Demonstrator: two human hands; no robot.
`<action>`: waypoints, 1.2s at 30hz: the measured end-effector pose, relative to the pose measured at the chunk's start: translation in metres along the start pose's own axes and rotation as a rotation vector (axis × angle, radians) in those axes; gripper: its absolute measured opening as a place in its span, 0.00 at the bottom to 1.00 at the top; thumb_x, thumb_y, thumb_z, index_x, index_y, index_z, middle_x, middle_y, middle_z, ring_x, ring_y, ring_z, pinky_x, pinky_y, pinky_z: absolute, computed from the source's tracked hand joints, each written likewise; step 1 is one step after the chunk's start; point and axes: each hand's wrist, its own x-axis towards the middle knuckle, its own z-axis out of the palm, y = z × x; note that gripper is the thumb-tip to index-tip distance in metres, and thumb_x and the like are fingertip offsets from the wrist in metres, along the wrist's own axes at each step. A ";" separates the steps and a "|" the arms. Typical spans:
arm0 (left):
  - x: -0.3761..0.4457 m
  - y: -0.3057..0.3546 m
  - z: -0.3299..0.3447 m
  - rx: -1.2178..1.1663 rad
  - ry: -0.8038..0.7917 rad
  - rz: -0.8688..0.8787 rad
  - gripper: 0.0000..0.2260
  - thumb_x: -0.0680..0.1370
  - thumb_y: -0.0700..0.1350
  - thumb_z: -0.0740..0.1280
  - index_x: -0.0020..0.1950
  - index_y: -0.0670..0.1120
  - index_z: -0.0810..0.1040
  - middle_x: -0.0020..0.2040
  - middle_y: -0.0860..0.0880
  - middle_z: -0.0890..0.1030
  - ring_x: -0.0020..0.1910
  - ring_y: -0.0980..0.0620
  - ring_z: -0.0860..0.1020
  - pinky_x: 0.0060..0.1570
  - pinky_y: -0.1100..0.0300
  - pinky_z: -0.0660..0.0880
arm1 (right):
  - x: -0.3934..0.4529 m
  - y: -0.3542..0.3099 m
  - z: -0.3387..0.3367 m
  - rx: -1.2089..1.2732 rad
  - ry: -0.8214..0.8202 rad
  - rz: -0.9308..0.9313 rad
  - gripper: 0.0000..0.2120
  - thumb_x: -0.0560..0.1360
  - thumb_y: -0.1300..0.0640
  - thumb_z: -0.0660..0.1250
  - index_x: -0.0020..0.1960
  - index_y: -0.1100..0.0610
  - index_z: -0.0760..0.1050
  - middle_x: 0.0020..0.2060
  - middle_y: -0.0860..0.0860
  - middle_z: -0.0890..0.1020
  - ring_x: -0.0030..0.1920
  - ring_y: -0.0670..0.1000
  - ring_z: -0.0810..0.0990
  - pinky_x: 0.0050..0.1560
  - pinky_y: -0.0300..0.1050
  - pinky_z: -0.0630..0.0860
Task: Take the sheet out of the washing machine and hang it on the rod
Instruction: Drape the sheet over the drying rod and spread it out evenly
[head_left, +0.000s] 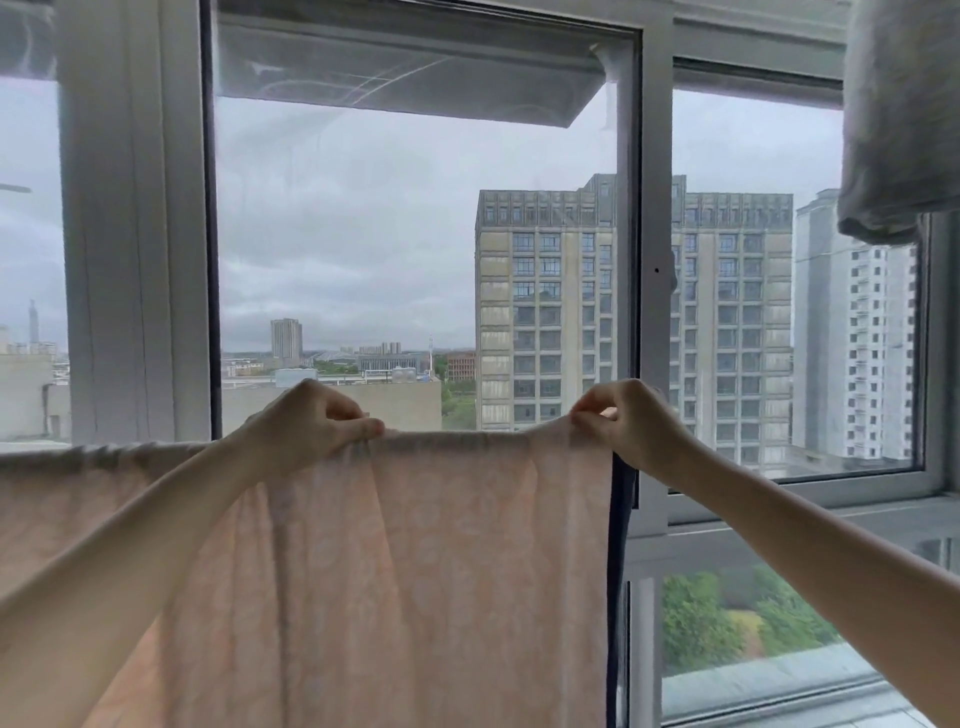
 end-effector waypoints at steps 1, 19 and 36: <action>0.001 -0.002 0.001 -0.001 0.005 -0.005 0.16 0.74 0.49 0.72 0.26 0.49 0.79 0.20 0.58 0.70 0.22 0.61 0.66 0.31 0.61 0.61 | 0.002 0.002 0.001 0.000 0.031 0.008 0.04 0.75 0.62 0.69 0.47 0.58 0.82 0.41 0.49 0.83 0.42 0.44 0.78 0.46 0.32 0.72; 0.004 0.008 0.022 0.231 0.015 -0.046 0.23 0.77 0.59 0.63 0.29 0.45 0.71 0.24 0.53 0.63 0.25 0.54 0.64 0.31 0.58 0.61 | -0.008 -0.009 -0.003 -0.057 -0.115 -0.110 0.09 0.78 0.56 0.65 0.56 0.57 0.77 0.52 0.51 0.83 0.27 0.43 0.80 0.32 0.41 0.80; -0.040 -0.010 -0.010 0.173 0.275 -0.002 0.07 0.79 0.43 0.65 0.48 0.49 0.83 0.47 0.55 0.81 0.47 0.58 0.78 0.51 0.57 0.75 | 0.020 -0.024 0.045 -0.067 0.004 -0.062 0.04 0.76 0.62 0.66 0.43 0.58 0.78 0.34 0.50 0.81 0.31 0.47 0.80 0.34 0.46 0.81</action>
